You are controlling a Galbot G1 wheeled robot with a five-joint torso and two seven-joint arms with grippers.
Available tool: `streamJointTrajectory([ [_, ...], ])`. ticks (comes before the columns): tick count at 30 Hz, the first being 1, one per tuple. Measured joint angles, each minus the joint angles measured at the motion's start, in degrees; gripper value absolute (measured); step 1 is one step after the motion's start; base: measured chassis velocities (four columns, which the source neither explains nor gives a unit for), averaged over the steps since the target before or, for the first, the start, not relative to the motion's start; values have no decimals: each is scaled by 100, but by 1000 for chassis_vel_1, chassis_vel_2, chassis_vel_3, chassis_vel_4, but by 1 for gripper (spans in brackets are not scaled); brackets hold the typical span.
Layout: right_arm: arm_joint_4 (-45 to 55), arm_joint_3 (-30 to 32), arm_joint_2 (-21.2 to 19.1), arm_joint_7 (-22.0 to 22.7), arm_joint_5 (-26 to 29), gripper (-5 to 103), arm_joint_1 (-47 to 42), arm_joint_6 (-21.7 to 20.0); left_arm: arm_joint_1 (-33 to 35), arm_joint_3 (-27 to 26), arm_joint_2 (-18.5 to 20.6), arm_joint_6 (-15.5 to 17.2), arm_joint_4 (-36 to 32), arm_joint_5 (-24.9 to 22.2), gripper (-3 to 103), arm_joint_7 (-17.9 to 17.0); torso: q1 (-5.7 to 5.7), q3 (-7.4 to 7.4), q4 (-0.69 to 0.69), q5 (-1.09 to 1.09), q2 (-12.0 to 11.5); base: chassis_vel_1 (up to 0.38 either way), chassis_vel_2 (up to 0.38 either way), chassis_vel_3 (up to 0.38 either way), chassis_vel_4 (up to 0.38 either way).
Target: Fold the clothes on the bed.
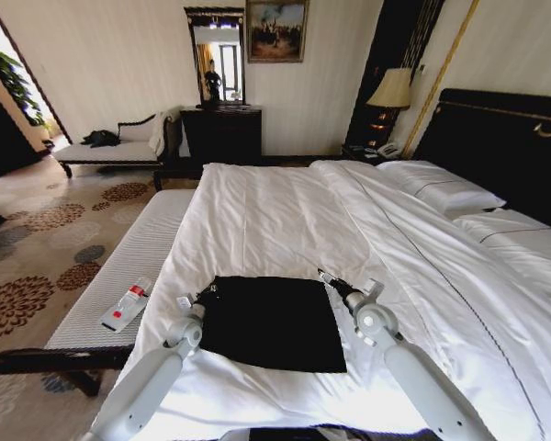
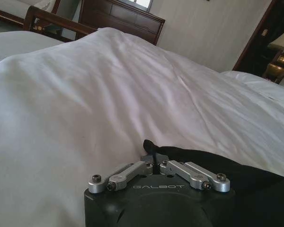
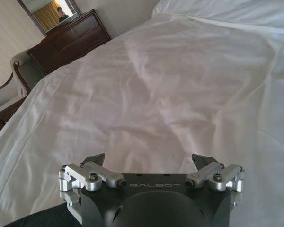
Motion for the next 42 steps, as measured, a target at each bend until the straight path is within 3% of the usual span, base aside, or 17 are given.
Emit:
streamJointTrajectory([
  [9,-193,-193,200,-107,-28,101,-11,16,-94,117,-2,0,21,-20,2,-51,-1,0,1,0,0,0,0,0,0],
  [12,-230,-237,206,-108,-28,93,-9,18,-114,142,29,0,21,-32,2,-55,0,0,0,1,0,0,0,0,0],
  [14,-230,-238,204,-107,-29,93,-22,33,-113,141,37,0,22,-33,2,-56,0,0,0,0,0,0,0,0,0],
  [16,-225,-238,191,-96,-44,77,-57,93,-96,123,46,-1,19,-34,2,-56,0,0,0,0,0,0,0,0,0],
  [20,-195,-226,171,-71,-74,71,-99,126,-71,105,46,0,14,-34,2,-55,-1,-1,0,0,0,0,0,0,0],
  [21,-185,-225,173,-50,-92,60,-103,129,-63,101,41,-1,15,-24,2,-53,-1,-1,0,0,0,0,0,0,0],
  [23,-148,-226,183,-21,-97,49,-102,132,-43,102,25,-19,27,21,2,-53,0,-1,0,0,0,0,0,0,0],
  [26,-114,-234,197,8,-101,49,-102,134,-25,112,13,-31,31,41,2,-57,0,-1,0,0,0,0,0,0,0],
  [28,-73,-238,227,91,-85,33,-100,134,-7,114,7,-45,34,61,2,-60,-1,-1,0,0,0,0,0,0,0],
  [29,-73,-238,227,91,-85,33,-100,134,-7,114,7,-45,34,61,2,-60,-1,-1,0,0,0,0,0,0,0],
  [32,-41,-214,262,210,-3,17,-101,134,10,115,9,-74,42,104,2,-72,-1,-1,0,0,0,0,0,0,0],
  [34,-39,-203,261,218,0,17,-104,134,13,115,9,-80,46,114,2,-84,-1,-1,0,0,0,0,0,0,0],
  [37,-18,-180,257,291,15,3,-110,130,35,112,9,-94,49,140,2,-123,-1,-1,0,0,0,0,0,0,0],
  [42,-2,-150,265,319,15,1,-135,129,29,130,7,-94,35,142,2,-154,-1,-1,1,0,0,0,0,0,0],
])
